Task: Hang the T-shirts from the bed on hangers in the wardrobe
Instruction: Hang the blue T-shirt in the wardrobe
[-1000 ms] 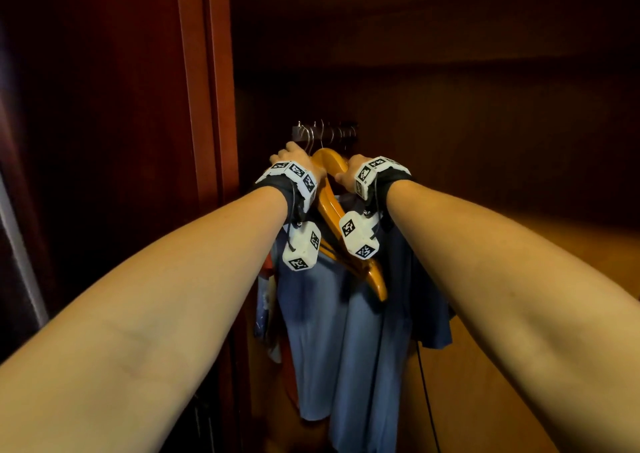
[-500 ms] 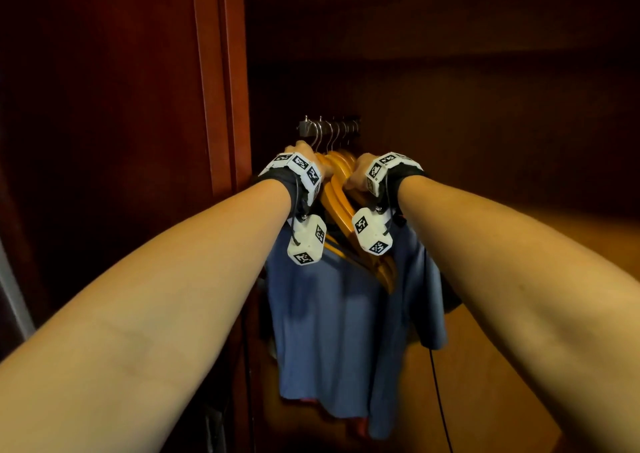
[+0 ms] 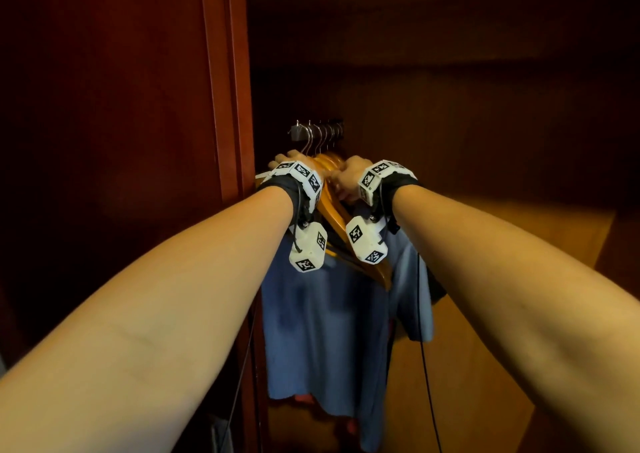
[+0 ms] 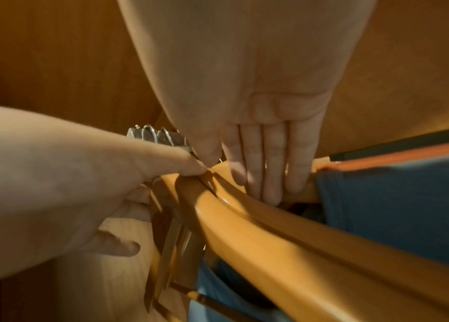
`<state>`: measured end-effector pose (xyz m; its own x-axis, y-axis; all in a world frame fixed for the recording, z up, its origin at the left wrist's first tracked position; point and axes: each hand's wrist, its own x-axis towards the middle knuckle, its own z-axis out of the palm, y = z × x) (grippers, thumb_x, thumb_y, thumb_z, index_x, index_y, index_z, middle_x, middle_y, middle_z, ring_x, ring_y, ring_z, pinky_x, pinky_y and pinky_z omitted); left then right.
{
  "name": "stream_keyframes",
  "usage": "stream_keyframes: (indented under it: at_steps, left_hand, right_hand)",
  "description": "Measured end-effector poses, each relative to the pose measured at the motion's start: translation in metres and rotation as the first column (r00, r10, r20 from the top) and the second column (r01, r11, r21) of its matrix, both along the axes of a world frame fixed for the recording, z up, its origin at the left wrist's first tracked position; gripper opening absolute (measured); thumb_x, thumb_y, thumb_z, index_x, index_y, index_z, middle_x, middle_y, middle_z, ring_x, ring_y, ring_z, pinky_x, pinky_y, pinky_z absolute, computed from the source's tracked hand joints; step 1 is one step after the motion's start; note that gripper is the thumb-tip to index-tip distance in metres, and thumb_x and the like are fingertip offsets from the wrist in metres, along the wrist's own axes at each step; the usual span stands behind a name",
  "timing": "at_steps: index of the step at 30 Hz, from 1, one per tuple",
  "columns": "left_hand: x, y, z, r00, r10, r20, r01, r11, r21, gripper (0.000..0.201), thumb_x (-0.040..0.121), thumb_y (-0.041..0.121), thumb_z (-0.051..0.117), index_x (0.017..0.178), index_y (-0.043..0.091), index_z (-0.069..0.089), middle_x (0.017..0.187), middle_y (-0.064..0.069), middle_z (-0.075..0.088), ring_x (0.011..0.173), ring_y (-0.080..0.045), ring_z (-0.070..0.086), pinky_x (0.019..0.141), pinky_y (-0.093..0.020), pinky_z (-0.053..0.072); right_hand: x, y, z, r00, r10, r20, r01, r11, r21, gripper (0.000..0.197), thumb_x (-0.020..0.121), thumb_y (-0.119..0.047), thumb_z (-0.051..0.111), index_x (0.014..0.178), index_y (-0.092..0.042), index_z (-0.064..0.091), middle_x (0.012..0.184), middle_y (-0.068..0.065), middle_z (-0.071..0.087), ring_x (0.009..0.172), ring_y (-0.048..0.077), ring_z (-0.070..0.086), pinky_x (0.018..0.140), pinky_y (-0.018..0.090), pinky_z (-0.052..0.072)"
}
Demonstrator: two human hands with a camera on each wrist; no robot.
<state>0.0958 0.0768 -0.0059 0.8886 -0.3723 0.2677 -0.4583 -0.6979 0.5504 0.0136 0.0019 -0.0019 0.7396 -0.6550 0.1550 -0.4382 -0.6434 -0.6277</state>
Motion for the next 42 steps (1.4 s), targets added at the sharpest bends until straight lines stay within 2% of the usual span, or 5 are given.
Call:
stream_keyframes:
  at_steps: [5, 17, 26, 35, 42]
  left_hand:
    - [0.000, 0.002, -0.009, 0.999, 0.050, 0.006, -0.050, 0.998, -0.030, 0.082, 0.073, 0.059, 0.058, 0.139, 0.012, 0.042, 0.140, -0.013, 0.039, 0.129, -0.037, 0.036, 0.109, -0.051, 0.030]
    - [-0.009, 0.025, -0.009, 0.999, 0.032, 0.005, -0.032, 0.994, -0.100, 0.096, 0.077, 0.064, 0.067, 0.146, 0.010, 0.029, 0.151, -0.016, 0.032, 0.137, -0.039, 0.034, 0.110, -0.053, 0.032]
    - [-0.038, 0.034, -0.001, 0.995, 0.091, 0.043, -0.083, 0.983, -0.161, 0.080, 0.083, 0.044, 0.071, 0.143, 0.008, 0.032, 0.148, -0.016, 0.034, 0.134, -0.037, 0.038, 0.103, -0.047, 0.038]
    - [-0.051, 0.050, 0.012, 0.995, -0.085, 0.051, 0.091, 0.988, -0.123, 0.042, 0.091, 0.033, 0.060, 0.123, 0.008, 0.050, 0.091, -0.008, 0.060, 0.067, -0.021, 0.055, 0.053, -0.030, 0.037]
    - [-0.058, 0.059, 0.019, 0.973, -0.223, 0.066, 0.230, 0.963, -0.143, 0.024, 0.089, 0.038, 0.059, 0.077, 0.018, 0.055, 0.079, -0.006, 0.064, 0.065, -0.021, 0.060, 0.071, -0.033, 0.052]
  right_hand:
    - [0.001, 0.010, -0.009, 1.000, 0.009, -0.011, -0.007, 0.987, 0.163, 0.036, 0.107, -0.027, 0.039, 0.115, 0.000, 0.063, 0.116, 0.016, 0.070, 0.106, 0.032, 0.069, 0.061, 0.033, 0.051]
    - [-0.004, -0.002, -0.018, 0.998, 0.035, -0.060, -0.019, 0.968, 0.250, 0.068, 0.104, -0.052, 0.036, 0.154, -0.006, 0.029, 0.157, 0.018, 0.036, 0.141, 0.037, 0.039, 0.116, 0.050, 0.032]
    - [-0.014, -0.003, -0.016, 0.994, 0.090, -0.057, -0.080, 0.984, 0.161, 0.043, 0.097, -0.052, 0.055, 0.091, -0.009, 0.062, 0.082, 0.009, 0.066, 0.075, 0.027, 0.064, 0.076, 0.037, 0.054]
    - [-0.021, -0.004, -0.008, 0.998, -0.026, -0.055, 0.022, 0.997, -0.071, 0.051, 0.093, -0.057, 0.054, 0.105, -0.009, 0.064, 0.092, 0.012, 0.075, 0.081, 0.029, 0.072, 0.086, 0.047, 0.059]
    - [-0.043, 0.017, 0.014, 0.993, -0.115, 0.021, 0.117, 0.983, -0.140, 0.043, 0.099, -0.052, 0.044, 0.114, -0.015, 0.060, 0.097, 0.010, 0.069, 0.086, 0.029, 0.068, 0.087, 0.046, 0.055]
